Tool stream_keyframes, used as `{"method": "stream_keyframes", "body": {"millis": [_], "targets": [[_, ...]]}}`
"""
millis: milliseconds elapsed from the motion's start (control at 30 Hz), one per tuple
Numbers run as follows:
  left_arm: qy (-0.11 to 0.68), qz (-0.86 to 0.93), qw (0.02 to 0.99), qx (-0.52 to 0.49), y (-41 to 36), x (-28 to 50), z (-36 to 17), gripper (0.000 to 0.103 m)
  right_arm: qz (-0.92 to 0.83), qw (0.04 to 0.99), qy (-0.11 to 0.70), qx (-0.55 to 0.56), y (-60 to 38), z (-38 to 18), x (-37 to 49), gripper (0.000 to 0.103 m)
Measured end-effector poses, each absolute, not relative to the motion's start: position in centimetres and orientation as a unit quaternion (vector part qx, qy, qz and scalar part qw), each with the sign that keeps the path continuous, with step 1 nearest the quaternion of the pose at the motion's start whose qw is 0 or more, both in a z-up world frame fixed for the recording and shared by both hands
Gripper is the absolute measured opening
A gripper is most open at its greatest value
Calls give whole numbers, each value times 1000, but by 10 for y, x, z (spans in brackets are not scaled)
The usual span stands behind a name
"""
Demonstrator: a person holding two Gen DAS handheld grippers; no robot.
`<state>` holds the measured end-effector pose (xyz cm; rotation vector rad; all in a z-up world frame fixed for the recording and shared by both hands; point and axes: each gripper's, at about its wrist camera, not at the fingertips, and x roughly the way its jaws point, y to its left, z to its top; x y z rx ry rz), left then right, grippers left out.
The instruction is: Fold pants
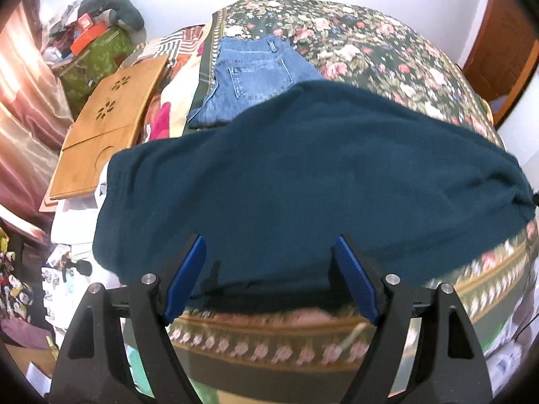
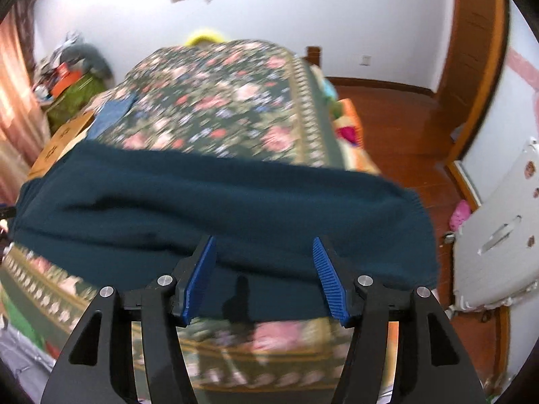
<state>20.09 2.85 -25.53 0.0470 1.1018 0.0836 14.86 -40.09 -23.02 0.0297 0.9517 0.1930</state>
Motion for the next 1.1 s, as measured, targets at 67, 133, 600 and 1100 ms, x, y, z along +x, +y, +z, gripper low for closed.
{"method": "stream_keyframes", "body": {"millis": [67, 133, 600, 1100], "targets": [[527, 38, 849, 31, 28, 193, -260, 79, 96, 877, 470, 13, -392, -242, 148, 56], [534, 34, 844, 33, 28, 190, -265, 80, 93, 869, 486, 0, -384, -255, 151, 56], [532, 42, 844, 47, 11, 211, -280, 82, 44, 879, 464, -102, -361, -260, 165, 63], [507, 20, 860, 52, -11, 216, -276, 31, 139, 857, 486, -98, -352, -264, 176, 45]]}}
